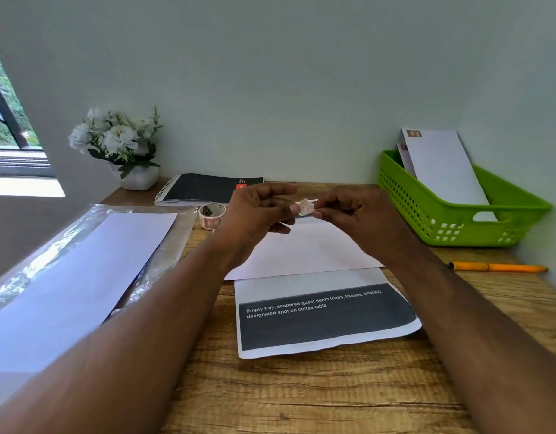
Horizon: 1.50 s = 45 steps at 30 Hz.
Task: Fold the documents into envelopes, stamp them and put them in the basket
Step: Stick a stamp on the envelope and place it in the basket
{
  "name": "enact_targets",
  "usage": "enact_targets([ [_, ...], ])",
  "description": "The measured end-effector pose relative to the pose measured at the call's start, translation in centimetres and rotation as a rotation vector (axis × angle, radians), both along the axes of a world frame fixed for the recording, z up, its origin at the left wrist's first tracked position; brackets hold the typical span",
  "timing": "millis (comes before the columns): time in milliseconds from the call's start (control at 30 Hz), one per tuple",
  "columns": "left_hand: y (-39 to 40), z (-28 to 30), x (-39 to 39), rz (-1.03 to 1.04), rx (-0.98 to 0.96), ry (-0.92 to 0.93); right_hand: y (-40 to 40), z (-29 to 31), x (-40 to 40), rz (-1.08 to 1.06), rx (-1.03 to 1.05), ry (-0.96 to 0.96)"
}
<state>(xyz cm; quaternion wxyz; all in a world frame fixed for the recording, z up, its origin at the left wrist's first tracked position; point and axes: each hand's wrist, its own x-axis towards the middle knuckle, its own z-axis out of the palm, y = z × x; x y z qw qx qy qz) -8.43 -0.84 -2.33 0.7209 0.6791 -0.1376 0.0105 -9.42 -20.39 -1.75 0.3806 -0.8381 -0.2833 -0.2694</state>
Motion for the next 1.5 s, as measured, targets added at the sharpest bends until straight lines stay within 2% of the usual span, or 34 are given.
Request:
enact_targets([
  [267,-0.4,0.3,-0.2,0.06,-0.07,-0.061,-0.1,-0.2,0.1,0.013,0.0,0.092],
  [500,-0.5,0.4,-0.5,0.094,-0.073,-0.095,0.2,-0.4,0.2,0.1,0.297,0.319],
  [733,-0.8,0.2,-0.5,0.138,-0.02,-0.111,0.4,-0.5,0.3,0.128,0.464,0.386],
  [1167,-1.1,0.2,-0.8,0.162,-0.034,-0.088,1.0,-0.5,0.1,0.087,0.545,0.433],
  [1267,-1.1,0.1,-0.7,0.192,-0.001,-0.062,0.8,-0.4,0.0,0.127,0.577,0.464],
  [1500,-1.3,-0.1,-0.7,0.155,0.141,-0.02,0.7,-0.4,0.1,0.109,0.471,0.525],
])
